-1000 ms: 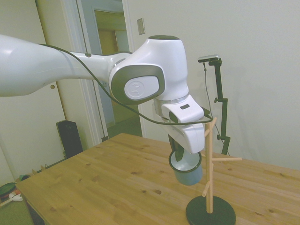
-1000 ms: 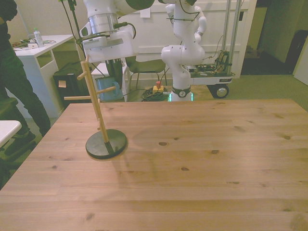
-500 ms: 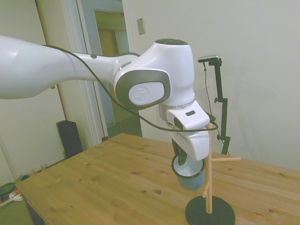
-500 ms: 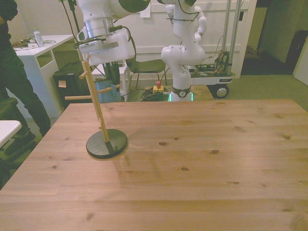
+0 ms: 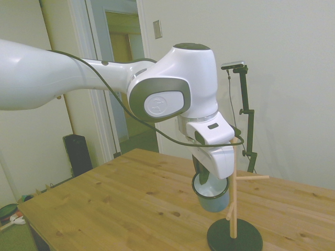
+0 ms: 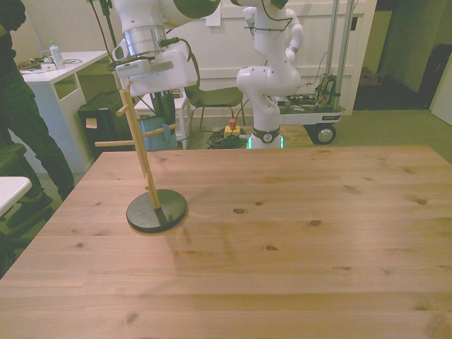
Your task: Hang the mug
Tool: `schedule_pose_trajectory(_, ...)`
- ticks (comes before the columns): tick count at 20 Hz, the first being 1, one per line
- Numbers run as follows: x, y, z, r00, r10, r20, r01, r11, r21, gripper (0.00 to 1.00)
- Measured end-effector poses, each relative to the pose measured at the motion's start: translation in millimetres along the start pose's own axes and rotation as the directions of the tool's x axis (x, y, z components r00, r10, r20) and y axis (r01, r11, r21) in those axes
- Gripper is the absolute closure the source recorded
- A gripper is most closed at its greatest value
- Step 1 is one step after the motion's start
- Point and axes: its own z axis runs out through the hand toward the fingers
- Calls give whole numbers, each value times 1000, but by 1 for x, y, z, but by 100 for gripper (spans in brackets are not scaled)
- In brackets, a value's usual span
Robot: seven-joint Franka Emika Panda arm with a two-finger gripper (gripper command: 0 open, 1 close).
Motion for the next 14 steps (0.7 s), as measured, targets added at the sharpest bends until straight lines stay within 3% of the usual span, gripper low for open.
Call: schedule_pose_trajectory(14,2,3,-1,1000,6,-2,-6,1000,0,0)
